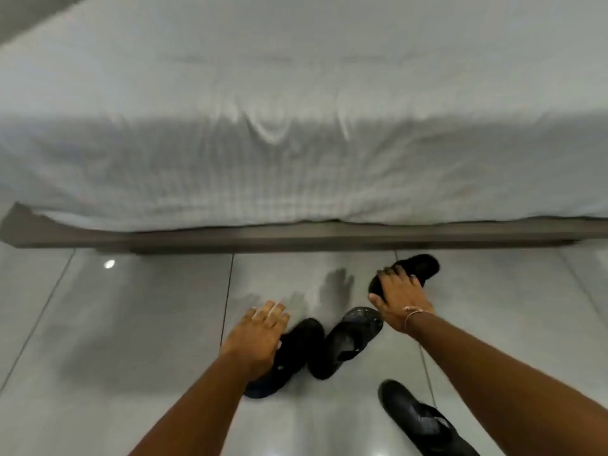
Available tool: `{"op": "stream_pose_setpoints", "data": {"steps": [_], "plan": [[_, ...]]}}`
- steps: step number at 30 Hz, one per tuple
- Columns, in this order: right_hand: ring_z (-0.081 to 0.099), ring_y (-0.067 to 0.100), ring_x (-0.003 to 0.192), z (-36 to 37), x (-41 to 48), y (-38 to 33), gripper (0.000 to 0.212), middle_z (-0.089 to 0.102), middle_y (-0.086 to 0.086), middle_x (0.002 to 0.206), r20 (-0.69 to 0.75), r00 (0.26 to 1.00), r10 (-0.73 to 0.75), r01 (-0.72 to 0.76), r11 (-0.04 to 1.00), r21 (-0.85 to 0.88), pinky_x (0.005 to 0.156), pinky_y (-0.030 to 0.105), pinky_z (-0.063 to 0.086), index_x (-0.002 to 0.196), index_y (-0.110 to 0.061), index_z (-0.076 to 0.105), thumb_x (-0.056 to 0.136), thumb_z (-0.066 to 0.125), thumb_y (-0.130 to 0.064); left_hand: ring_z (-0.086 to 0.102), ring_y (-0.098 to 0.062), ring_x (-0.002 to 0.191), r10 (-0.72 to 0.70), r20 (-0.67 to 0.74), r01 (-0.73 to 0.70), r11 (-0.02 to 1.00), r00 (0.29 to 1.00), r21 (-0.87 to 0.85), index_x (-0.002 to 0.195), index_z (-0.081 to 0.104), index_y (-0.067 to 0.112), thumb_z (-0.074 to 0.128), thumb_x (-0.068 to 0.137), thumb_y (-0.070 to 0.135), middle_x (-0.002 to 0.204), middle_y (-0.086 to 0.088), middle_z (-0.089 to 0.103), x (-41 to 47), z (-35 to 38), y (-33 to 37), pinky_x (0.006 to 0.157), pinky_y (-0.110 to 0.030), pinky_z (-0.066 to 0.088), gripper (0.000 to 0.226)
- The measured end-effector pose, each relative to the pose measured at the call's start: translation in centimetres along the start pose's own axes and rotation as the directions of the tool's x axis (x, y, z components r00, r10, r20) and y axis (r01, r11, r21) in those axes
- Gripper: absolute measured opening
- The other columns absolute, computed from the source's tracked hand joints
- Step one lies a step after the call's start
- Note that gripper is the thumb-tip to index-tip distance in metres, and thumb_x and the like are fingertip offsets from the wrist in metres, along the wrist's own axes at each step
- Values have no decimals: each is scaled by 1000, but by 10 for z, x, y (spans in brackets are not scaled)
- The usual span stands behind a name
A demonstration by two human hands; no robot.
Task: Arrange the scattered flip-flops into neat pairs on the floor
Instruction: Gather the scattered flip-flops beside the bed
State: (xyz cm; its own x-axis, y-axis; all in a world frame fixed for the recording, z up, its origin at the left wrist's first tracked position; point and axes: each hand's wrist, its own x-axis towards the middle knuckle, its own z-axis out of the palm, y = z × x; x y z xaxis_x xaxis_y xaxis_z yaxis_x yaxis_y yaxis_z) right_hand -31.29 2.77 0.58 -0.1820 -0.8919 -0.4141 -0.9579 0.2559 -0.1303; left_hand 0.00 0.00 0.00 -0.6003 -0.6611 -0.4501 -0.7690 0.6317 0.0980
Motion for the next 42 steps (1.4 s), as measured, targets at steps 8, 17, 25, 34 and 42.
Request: {"op": "stream_pose_setpoints", "data": {"steps": [8,17,25,34,42], "plan": [[23,39,140,156,146,80,55,30,15,152,-73,981,182,-182,983,5,110,57,30,142,-15,37,92,51,-32,-11,-29,149,140,123,-157,977,982,143,151,18,26,43,97,35,164,-2,3,100,213,-38,122,-48,1,60],[1,40,147,211,231,53,68,-3,5,164,90,930,356,-367,914,176,116,64,7,152,-33,16,94,52,-36,-33,-21,142,67,-77,-69,997,995,-20,151,1,40,40,96,44,161,11,-14,94,288,-66,121,-40,-2,68],[-8,42,147,256,196,-171,74,-5,-2,164,125,992,4,-6,1000,13,113,69,-1,152,-34,5,92,47,-44,25,-32,145,-41,-88,39,999,995,-31,142,40,32,73,70,49,155,-1,38,55,302,-41,111,-47,36,80],[-15,38,147,293,100,-277,67,5,-4,164,220,929,-297,276,954,121,107,75,-12,142,-47,33,86,56,-19,11,-32,149,-140,212,190,952,967,-240,148,20,26,29,98,49,161,-16,14,55,288,-24,123,-47,7,55],[13,34,147,313,6,-177,73,18,14,161,-92,993,-77,106,926,363,121,50,13,150,-16,24,90,57,-38,3,-28,150,-55,-211,65,997,976,38,152,6,12,51,87,15,163,-12,6,38,240,-124,122,-42,7,79]]}}
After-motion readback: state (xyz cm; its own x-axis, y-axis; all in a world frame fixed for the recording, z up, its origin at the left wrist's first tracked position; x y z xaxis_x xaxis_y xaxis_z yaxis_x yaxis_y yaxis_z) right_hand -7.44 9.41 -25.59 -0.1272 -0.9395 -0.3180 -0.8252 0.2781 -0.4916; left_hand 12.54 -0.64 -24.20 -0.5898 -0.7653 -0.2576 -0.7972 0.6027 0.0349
